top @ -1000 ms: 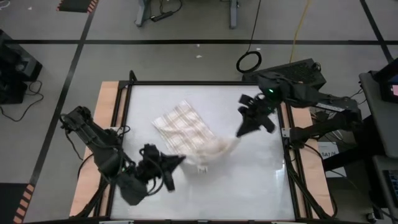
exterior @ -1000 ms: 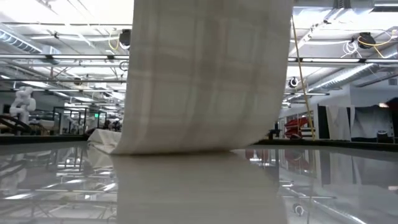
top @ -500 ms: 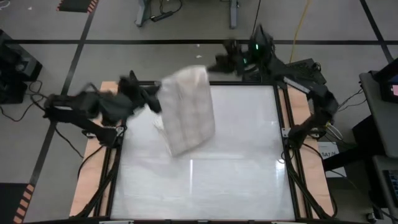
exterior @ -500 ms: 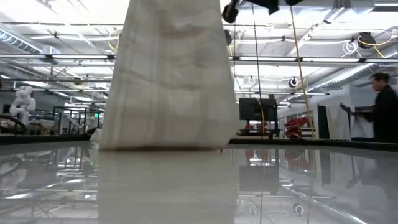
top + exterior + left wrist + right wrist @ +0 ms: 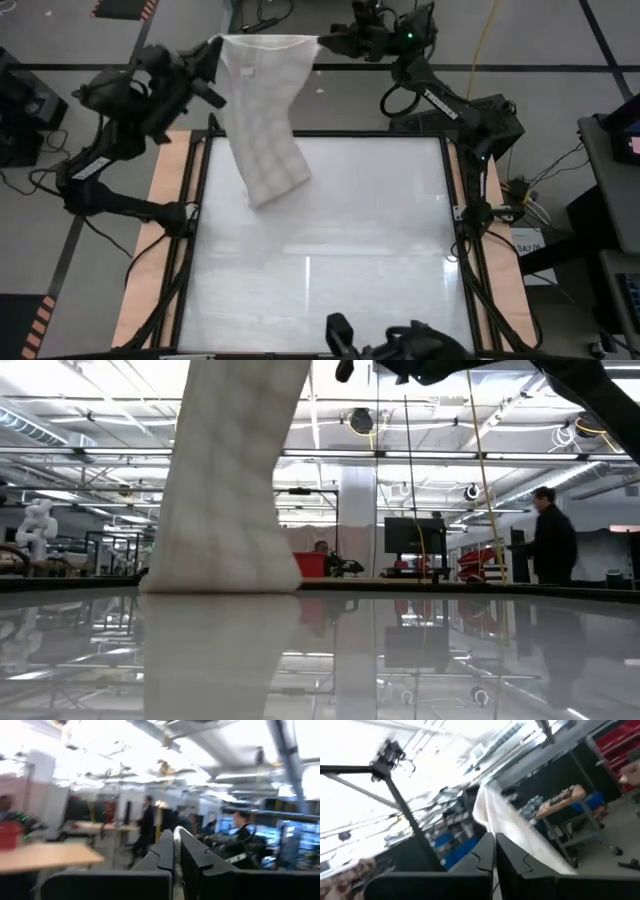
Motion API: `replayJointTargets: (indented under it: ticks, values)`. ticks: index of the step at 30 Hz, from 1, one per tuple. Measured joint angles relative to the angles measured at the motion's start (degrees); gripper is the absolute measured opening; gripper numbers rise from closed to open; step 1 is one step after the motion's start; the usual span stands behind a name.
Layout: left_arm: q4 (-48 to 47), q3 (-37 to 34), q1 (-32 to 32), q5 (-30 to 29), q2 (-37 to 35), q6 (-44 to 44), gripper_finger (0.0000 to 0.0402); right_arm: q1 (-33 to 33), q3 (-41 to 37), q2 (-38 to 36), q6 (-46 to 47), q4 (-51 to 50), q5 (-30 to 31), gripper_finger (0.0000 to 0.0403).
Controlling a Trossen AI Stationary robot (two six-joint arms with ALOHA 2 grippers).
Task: Roll towel
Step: Roll the white-brown patterned towel
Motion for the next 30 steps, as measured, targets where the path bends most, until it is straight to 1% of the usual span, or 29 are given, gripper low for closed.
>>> replayJointTargets:
  ticks: [4, 5, 7, 11, 13, 15, 18, 22, 24, 27, 30]
  values:
    - [-1.31, 2.85, 3.44, 8.87, 1.15, -2.66, 0.0009, -0.15, 5.73, -0.30, -1.74, -2.47, -3.50, 0.0000]
    - [-2.52, 3.35, 4.00, 10.90, 1.36, -2.72, 0.0009, -0.15, 6.42, -0.70, -4.09, -3.79, -4.51, 0.0000]
    - [-3.95, 4.18, 4.77, 14.64, 2.08, -2.77, 0.0008, -0.03, 5.37, -3.02, -7.74, -5.18, -6.36, 0.0000]
    - [-4.72, 6.61, 6.00, 16.33, 4.13, -9.98, 0.0008, 0.11, 5.44, -7.05, -12.27, -15.69, -7.36, 0.0000]
    - [-8.03, 8.88, 5.72, 16.96, 5.46, -13.39, 0.0008, 0.52, 5.87, -9.51, -15.46, -21.22, -6.75, 0.0000]
    - [-10.49, 11.40, 4.20, 18.32, 7.29, -14.56, 0.0008, 1.26, 6.16, -12.44, -19.24, -26.60, -5.14, 0.0000]
    - [-10.71, 14.66, 1.76, 21.33, 10.33, -14.70, 0.0008, 2.42, 6.38, -17.34, -26.86, -36.65, -2.20, 0.0000]
    - [-11.70, 15.39, 0.30, 21.73, 11.59, -17.89, 0.0008, 3.93, 6.45, -21.64, -35.85, -53.69, 2.33, 0.0000]
    - [-12.34, 15.43, 0.82, 20.90, 11.57, -18.90, 0.0008, 4.25, 6.36, -22.10, -38.89, -59.29, 3.34, 0.0000]
    - [-13.39, 15.46, 2.33, 19.25, 11.41, -18.83, 0.0008, 4.13, 6.25, -21.73, -40.41, -61.74, 4.28, 0.0000]
    - [-13.18, 15.46, 4.26, 19.15, 11.72, -17.76, 0.0008, 3.74, 6.34, -19.89, -40.44, -58.67, 4.21, 0.0000]
